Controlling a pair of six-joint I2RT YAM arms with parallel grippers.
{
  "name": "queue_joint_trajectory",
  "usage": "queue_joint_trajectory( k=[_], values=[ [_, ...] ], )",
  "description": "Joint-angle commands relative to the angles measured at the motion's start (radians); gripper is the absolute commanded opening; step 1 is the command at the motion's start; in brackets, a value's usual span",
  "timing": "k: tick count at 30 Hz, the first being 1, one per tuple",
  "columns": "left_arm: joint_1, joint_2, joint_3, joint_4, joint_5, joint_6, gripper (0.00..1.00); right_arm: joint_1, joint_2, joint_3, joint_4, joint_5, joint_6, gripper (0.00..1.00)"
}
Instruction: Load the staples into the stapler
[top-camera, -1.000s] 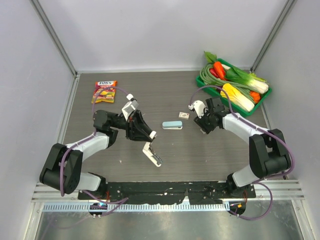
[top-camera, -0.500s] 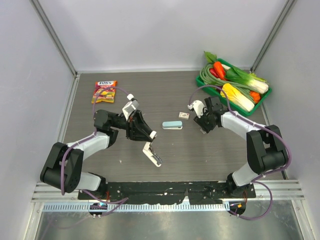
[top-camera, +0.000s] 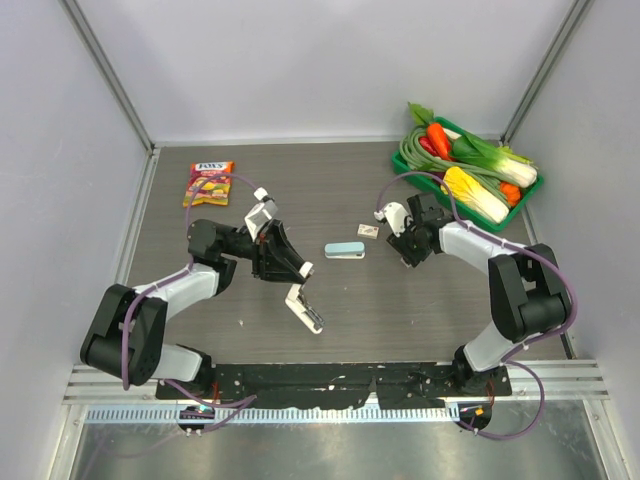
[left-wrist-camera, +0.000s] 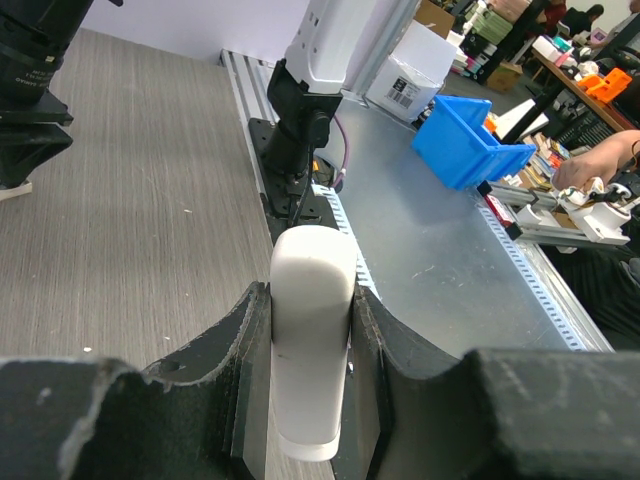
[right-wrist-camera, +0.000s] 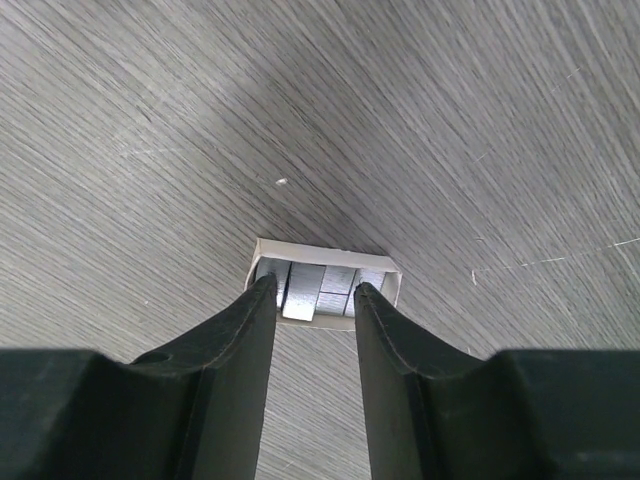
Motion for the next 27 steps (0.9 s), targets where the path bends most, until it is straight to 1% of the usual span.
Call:
queue_joint_trajectory(
  k=[1, 4, 5, 7, 15, 24, 27],
  values=[
    [-0.004, 0.011, -0.003, 0.231, 0.000, 0.021, 0.00, -0.003, 0.008, 0.042, 0.002, 0.004, -0.009, 0.41],
    [-0.002, 0.012, -0.004, 0.231, -0.002, 0.023, 0.00, -0.004, 0.020, 0.050, -0.007, 0.004, -0.009, 0.37],
    [-0.004, 0.012, -0.003, 0.231, -0.002, 0.023, 0.00, -0.003, 0.025, 0.056, -0.012, -0.002, -0.009, 0.34],
    [-0.002, 0.011, -0.003, 0.231, 0.000, 0.023, 0.00, -0.003, 0.035, 0.068, -0.025, -0.008, -0.009, 0.33],
    [-0.004, 0.009, -0.002, 0.231, -0.002, 0.026, 0.00, -0.011, 0.054, 0.091, -0.064, -0.025, 0.004, 0.32],
    [-0.002, 0.008, -0.001, 0.225, -0.006, 0.024, 0.00, -0.034, 0.045, 0.099, -0.076, -0.053, 0.018, 0.24],
    [-0.004, 0.006, 0.001, 0.222, -0.010, 0.024, 0.00, -0.035, 0.040, 0.099, -0.076, -0.059, 0.021, 0.24]
  ],
)
